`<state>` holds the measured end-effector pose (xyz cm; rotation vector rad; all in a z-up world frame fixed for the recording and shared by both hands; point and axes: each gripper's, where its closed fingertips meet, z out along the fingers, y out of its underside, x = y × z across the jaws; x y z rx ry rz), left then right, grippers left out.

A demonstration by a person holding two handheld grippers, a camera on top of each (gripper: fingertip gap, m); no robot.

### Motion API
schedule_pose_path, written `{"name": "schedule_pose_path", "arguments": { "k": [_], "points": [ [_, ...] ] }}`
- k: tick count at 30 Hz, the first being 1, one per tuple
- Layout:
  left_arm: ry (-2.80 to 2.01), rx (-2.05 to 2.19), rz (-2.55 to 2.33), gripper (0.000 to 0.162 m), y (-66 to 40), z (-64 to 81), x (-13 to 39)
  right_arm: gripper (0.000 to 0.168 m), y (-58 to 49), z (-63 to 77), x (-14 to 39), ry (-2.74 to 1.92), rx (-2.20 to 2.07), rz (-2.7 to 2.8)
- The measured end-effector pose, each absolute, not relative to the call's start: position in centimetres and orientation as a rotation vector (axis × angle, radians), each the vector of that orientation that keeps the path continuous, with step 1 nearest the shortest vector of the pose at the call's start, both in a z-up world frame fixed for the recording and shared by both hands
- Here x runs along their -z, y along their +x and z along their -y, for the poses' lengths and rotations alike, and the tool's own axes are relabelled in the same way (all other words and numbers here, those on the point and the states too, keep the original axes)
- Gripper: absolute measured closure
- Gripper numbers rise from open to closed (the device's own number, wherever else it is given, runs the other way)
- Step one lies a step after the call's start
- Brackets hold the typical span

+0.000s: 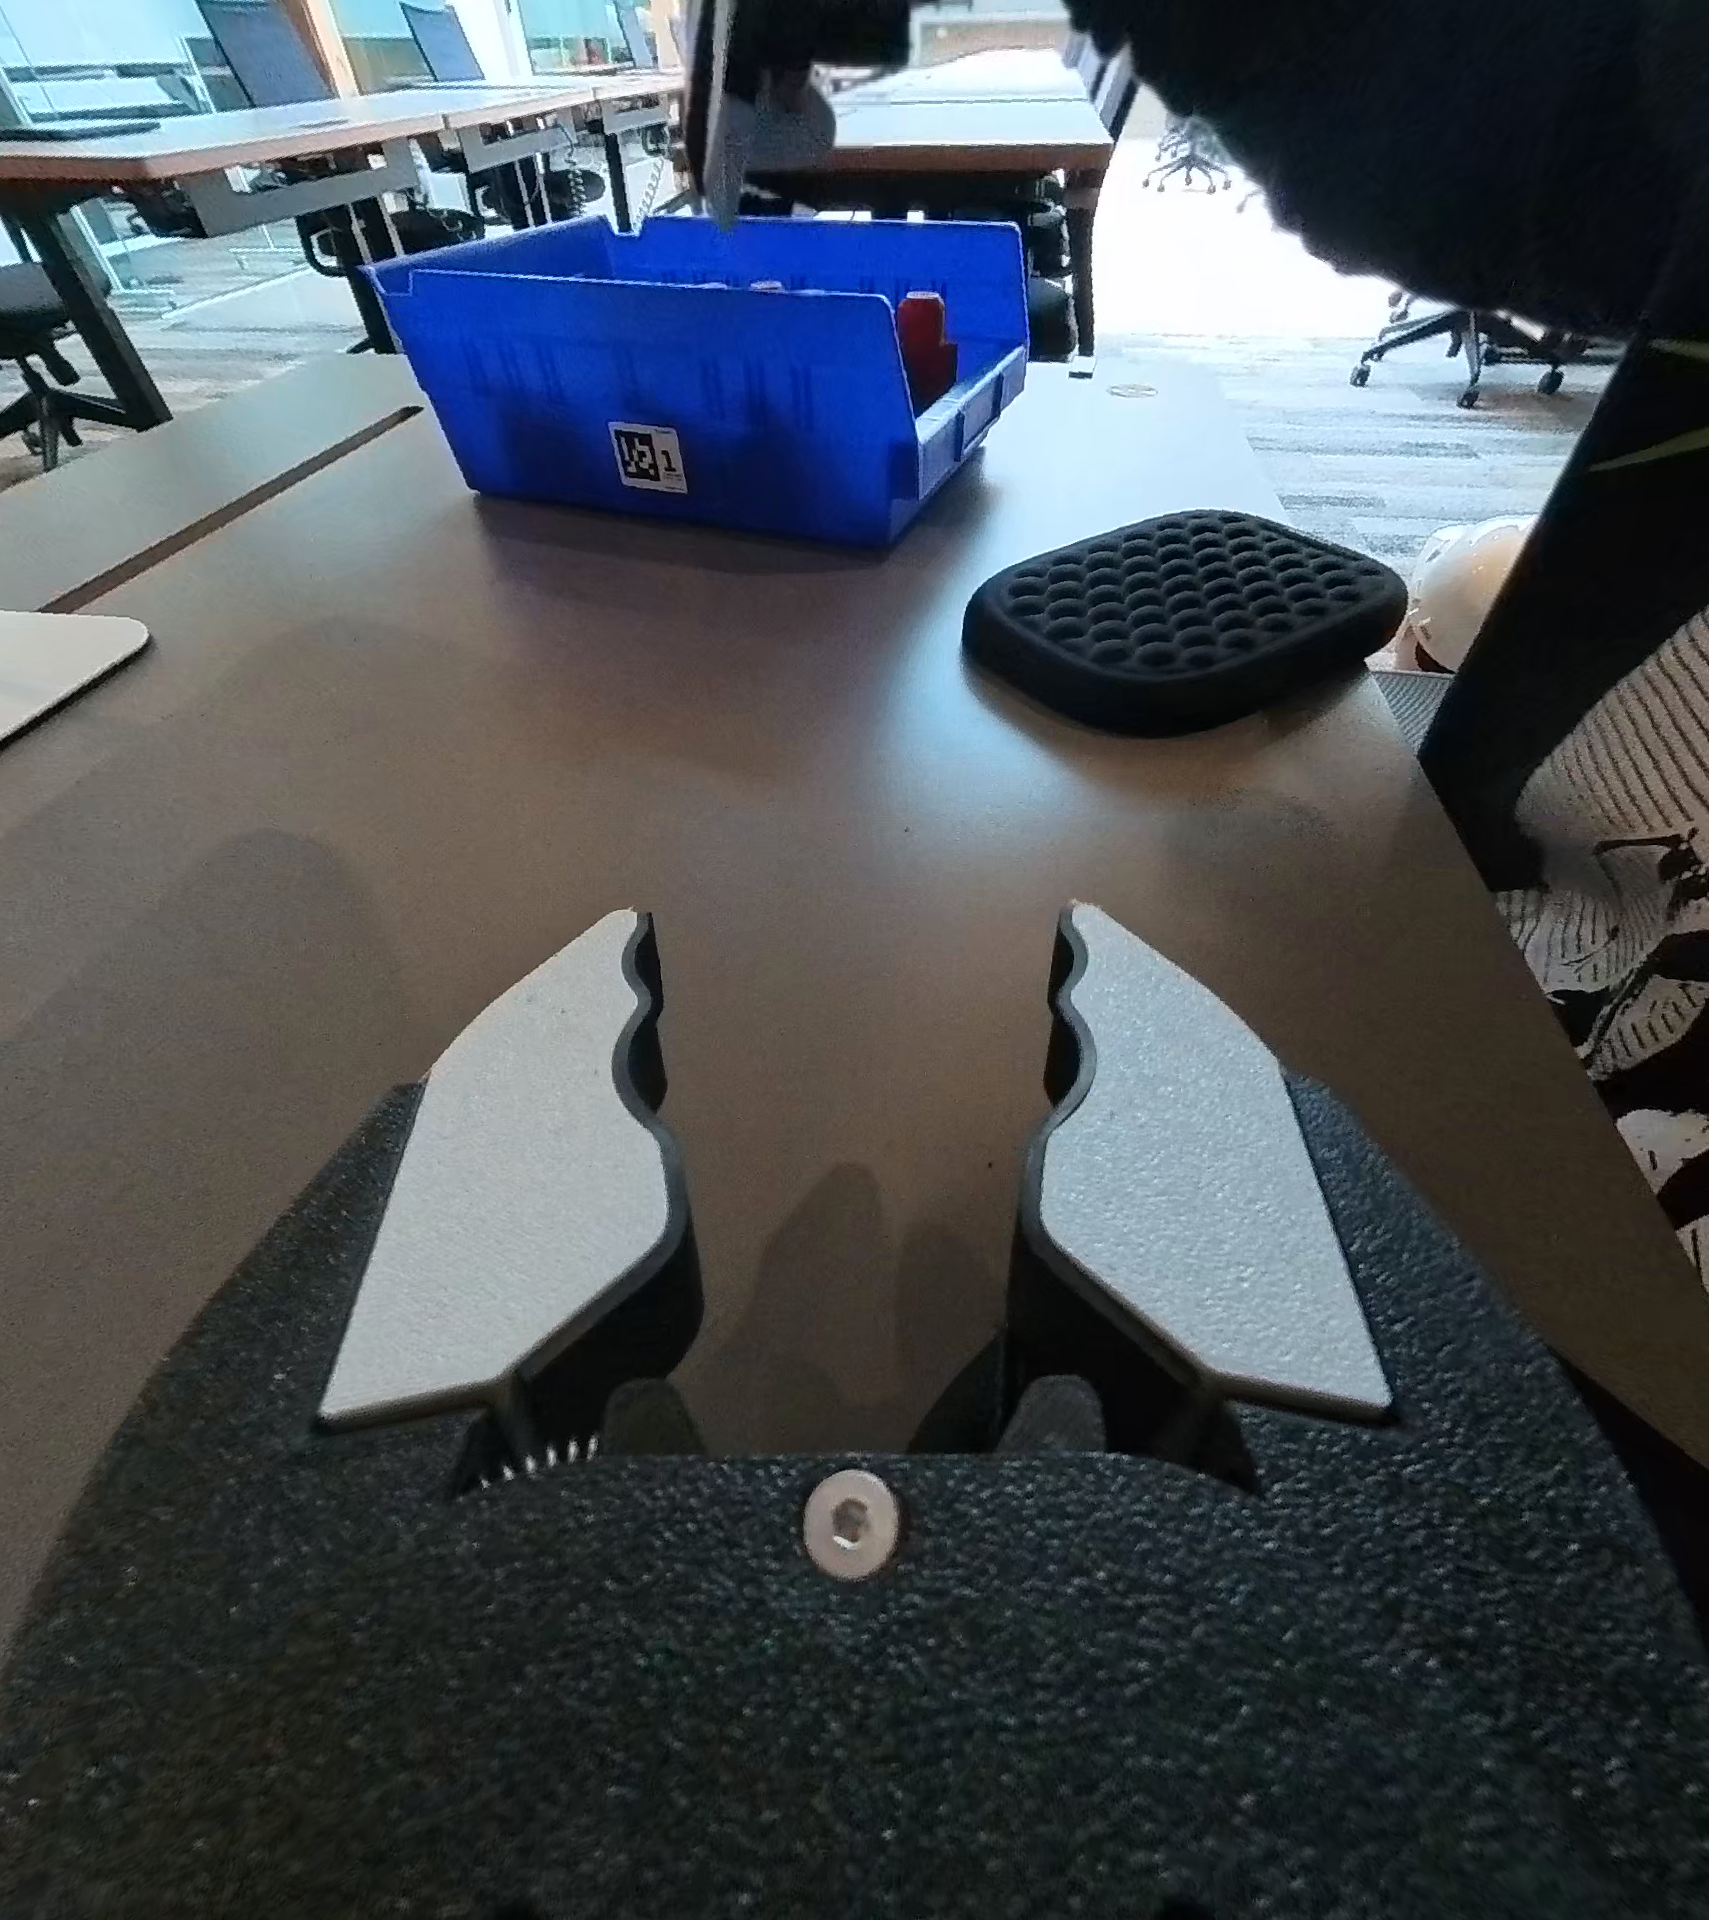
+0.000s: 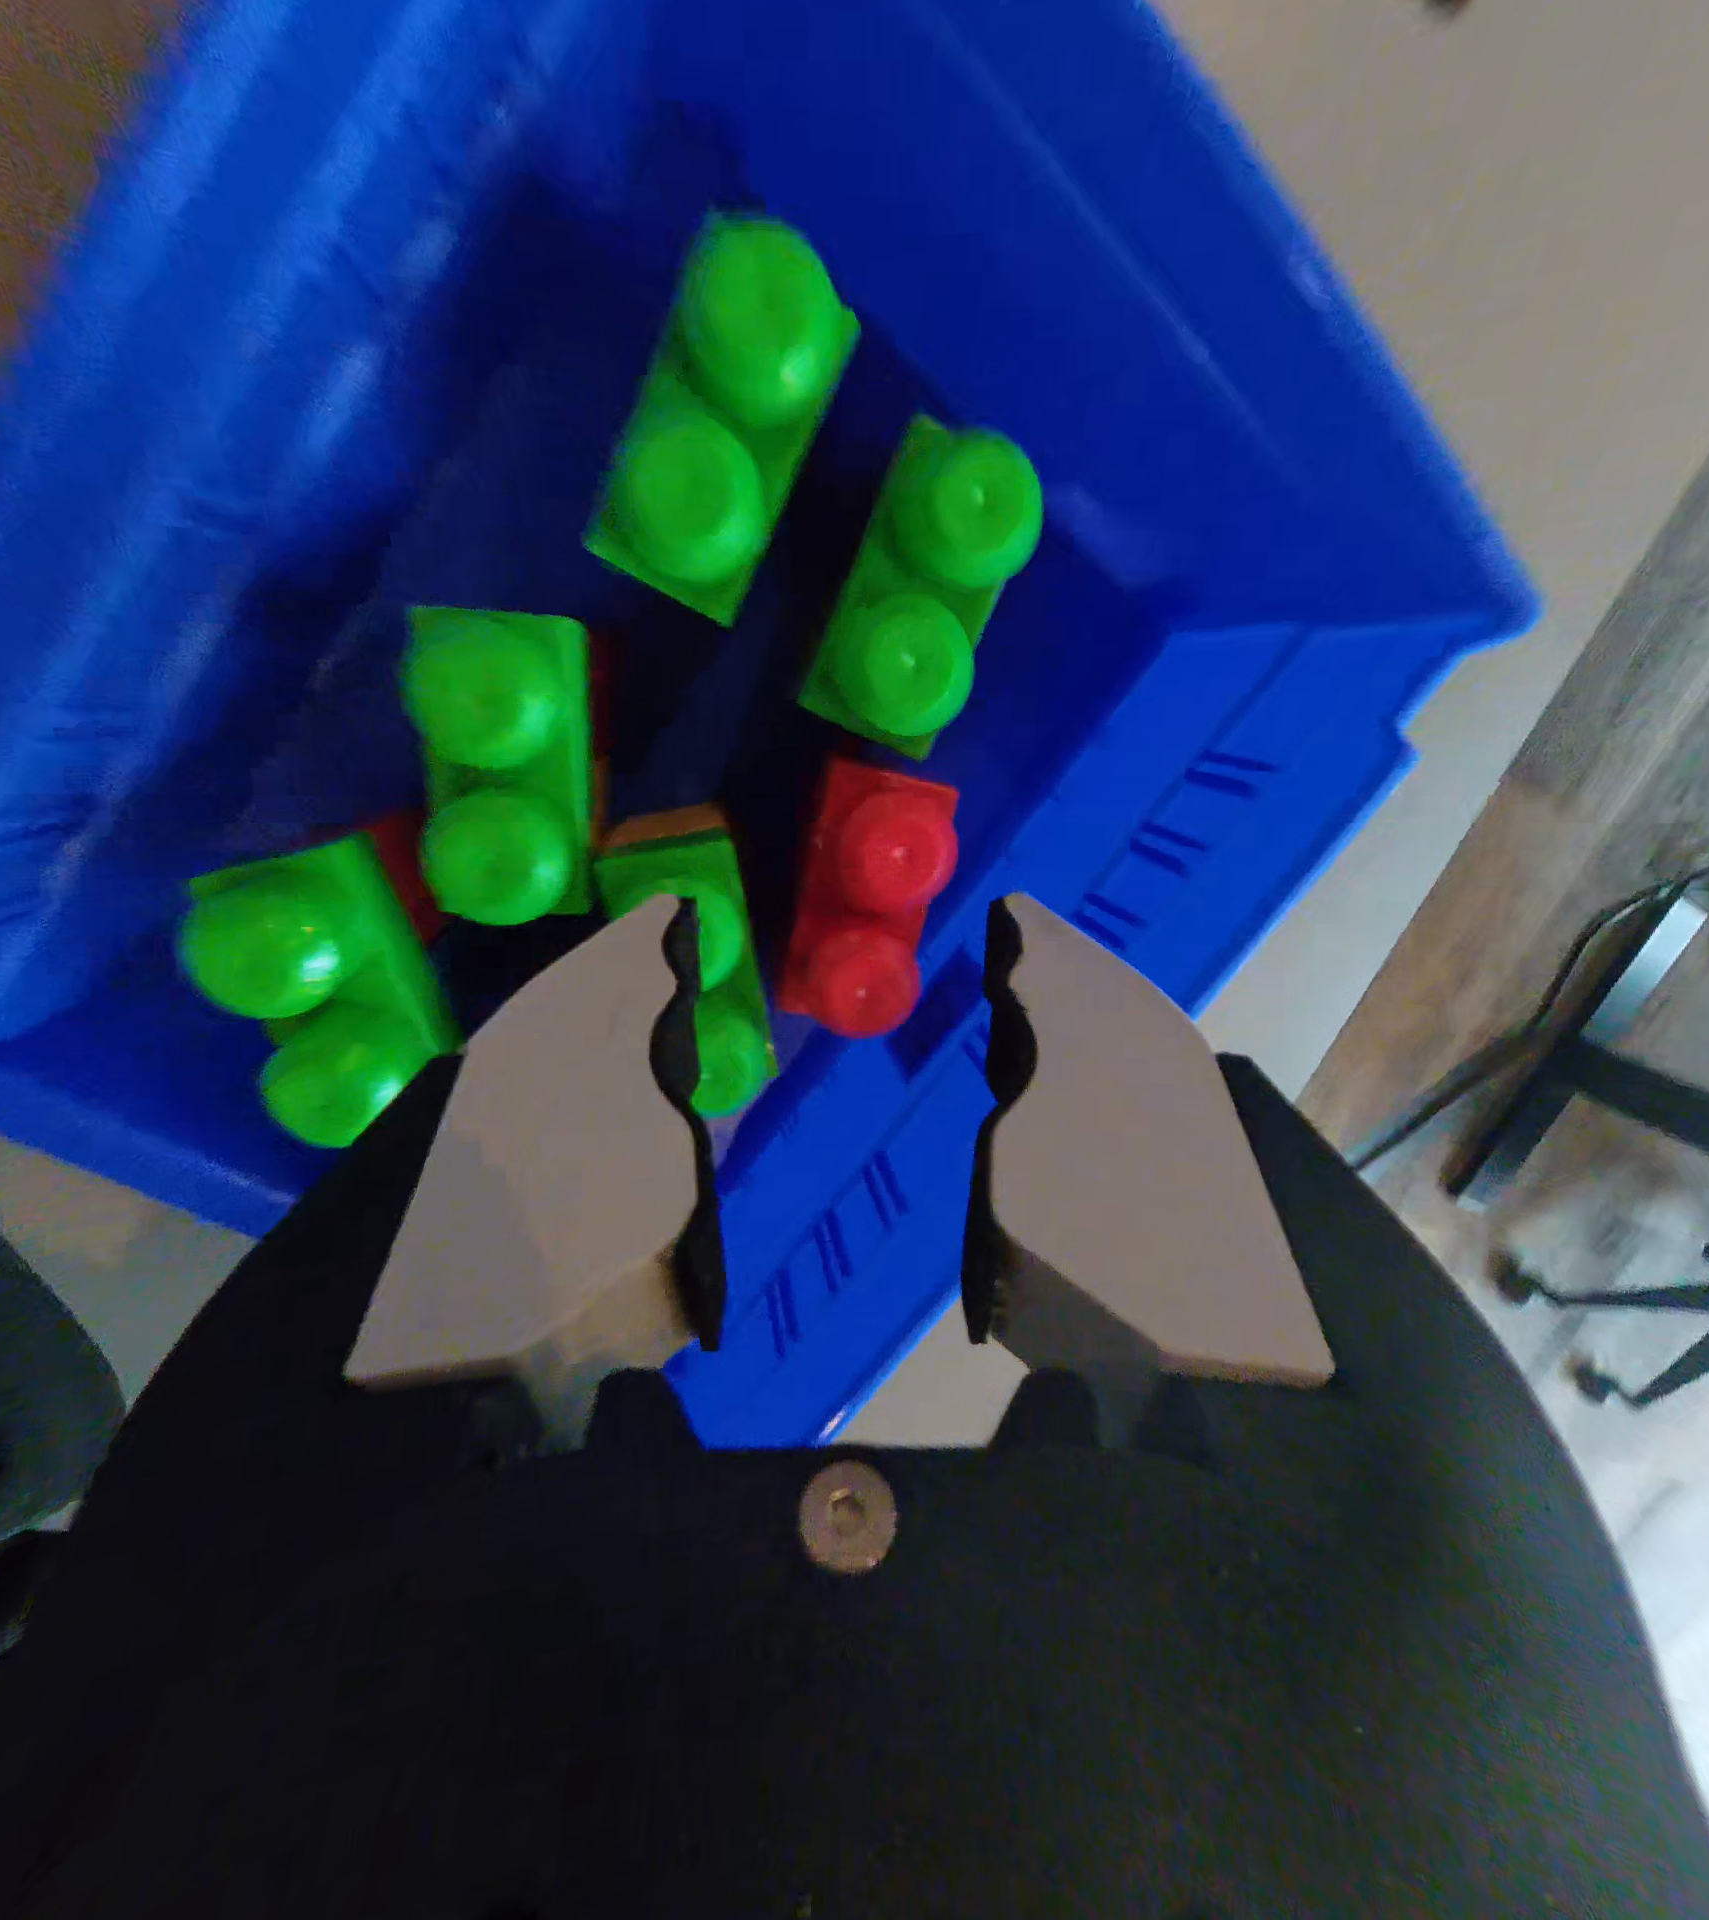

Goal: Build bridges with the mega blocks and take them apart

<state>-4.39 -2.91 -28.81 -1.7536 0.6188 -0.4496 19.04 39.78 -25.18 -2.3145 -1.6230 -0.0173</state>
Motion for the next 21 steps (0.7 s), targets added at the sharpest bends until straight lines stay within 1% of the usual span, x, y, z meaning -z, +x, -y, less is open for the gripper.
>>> {"name": "schedule_pose_path", "arguments": {
  "k": [5,8,11,15,21],
  "points": [
    [-1.751,0.446,-0.617,0.090,-4.4,2.9,28.8,0.111,14.9,-34.2,20.5,-2.022,-0.190,1.695],
    [-1.757,0.443,-0.622,0.089,-4.4,2.9,28.9,0.108,11.1,-27.7,18.2,-1.772,-0.513,1.797],
    [-1.761,0.434,-0.630,0.089,-4.3,2.8,29.0,0.109,8.1,-20.9,16.7,-1.556,-0.789,1.838],
    [-1.759,0.432,-0.624,0.090,-4.3,2.8,28.9,0.110,5.3,-13.9,17.5,-1.366,-0.950,1.860],
    [-1.754,0.436,-0.609,0.091,-4.5,2.7,28.8,0.111,1.0,-6.9,22.6,-1.184,-1.107,1.884]
  ]
}}
